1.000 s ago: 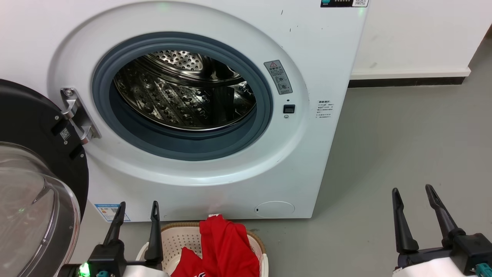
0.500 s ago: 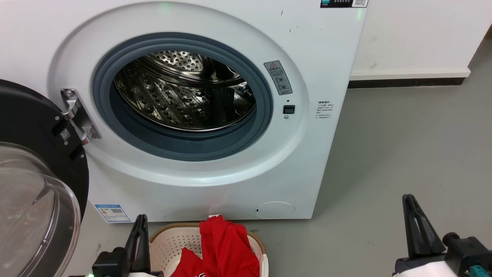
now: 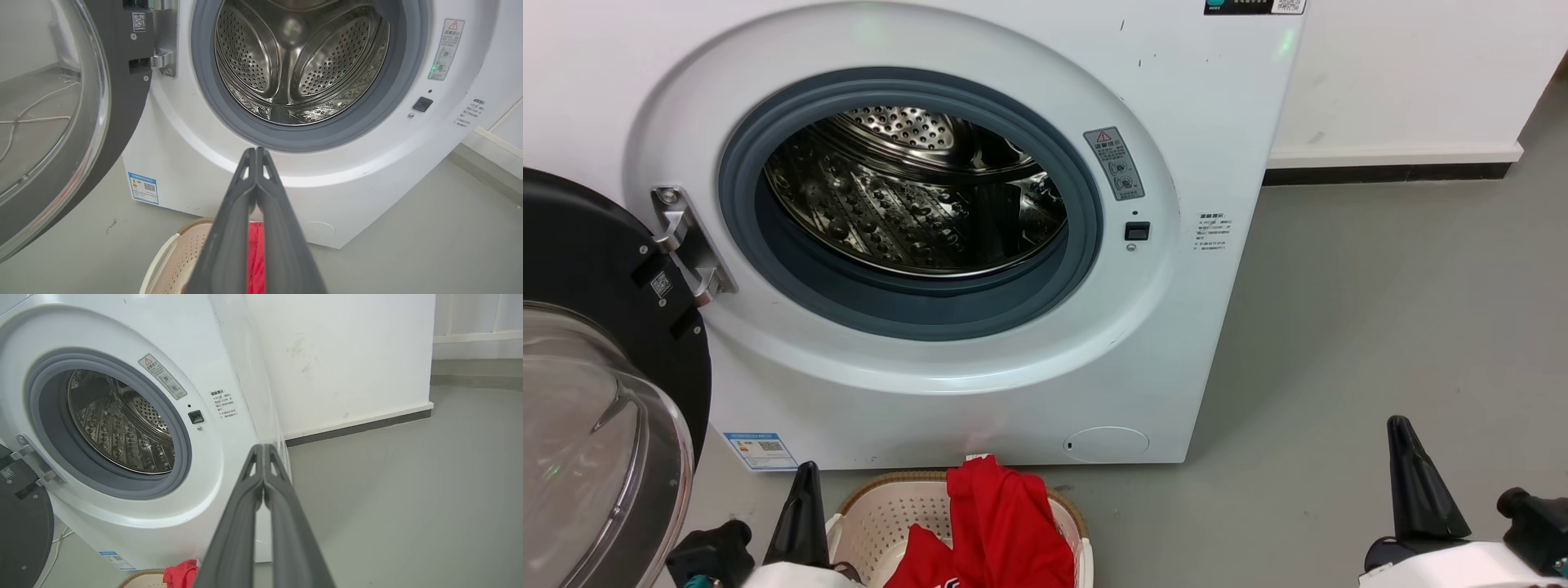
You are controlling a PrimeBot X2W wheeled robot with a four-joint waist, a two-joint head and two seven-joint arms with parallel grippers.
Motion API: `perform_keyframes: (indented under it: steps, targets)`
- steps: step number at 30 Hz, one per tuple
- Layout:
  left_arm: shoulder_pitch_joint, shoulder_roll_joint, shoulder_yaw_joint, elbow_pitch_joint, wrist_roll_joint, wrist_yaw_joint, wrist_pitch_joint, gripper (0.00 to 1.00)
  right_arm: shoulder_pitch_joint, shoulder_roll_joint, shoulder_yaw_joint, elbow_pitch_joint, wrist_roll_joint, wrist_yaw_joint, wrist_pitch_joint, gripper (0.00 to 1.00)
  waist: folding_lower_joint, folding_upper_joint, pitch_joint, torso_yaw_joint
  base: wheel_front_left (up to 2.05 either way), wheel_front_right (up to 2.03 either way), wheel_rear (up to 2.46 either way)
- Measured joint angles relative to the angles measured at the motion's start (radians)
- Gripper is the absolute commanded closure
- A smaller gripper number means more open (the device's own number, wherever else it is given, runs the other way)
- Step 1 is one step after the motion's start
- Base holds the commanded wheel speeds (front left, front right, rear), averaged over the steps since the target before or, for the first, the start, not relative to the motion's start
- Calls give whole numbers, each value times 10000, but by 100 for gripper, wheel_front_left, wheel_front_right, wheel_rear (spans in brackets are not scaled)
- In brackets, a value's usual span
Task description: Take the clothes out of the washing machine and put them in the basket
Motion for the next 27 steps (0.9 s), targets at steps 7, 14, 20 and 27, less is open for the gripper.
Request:
perform_keyframes:
  steps: [7, 14, 20, 27]
  targets:
    - [-193, 0, 71, 79, -1271, -100, 274, 100, -194, -48, 23, 163, 1367, 0, 234, 100, 0, 1, 15, 21, 0, 0, 0]
    - [-388, -2, 140, 167, -2449, -190, 554, 100, -368, -84, 35, 355, 2625, 0, 456, 100, 0, 0, 31, 43, 0, 0, 0]
    - [-506, -4, 198, 238, -3400, -276, 784, 100, -474, -111, 35, 477, 3605, -2, 671, 100, 0, 0, 43, 61, 0, 0, 0]
    - [-621, -4, 270, 330, -4414, -353, 1014, 100, -647, -148, 27, 623, 4669, -2, 876, 100, 0, 0, 58, 82, 0, 0, 0]
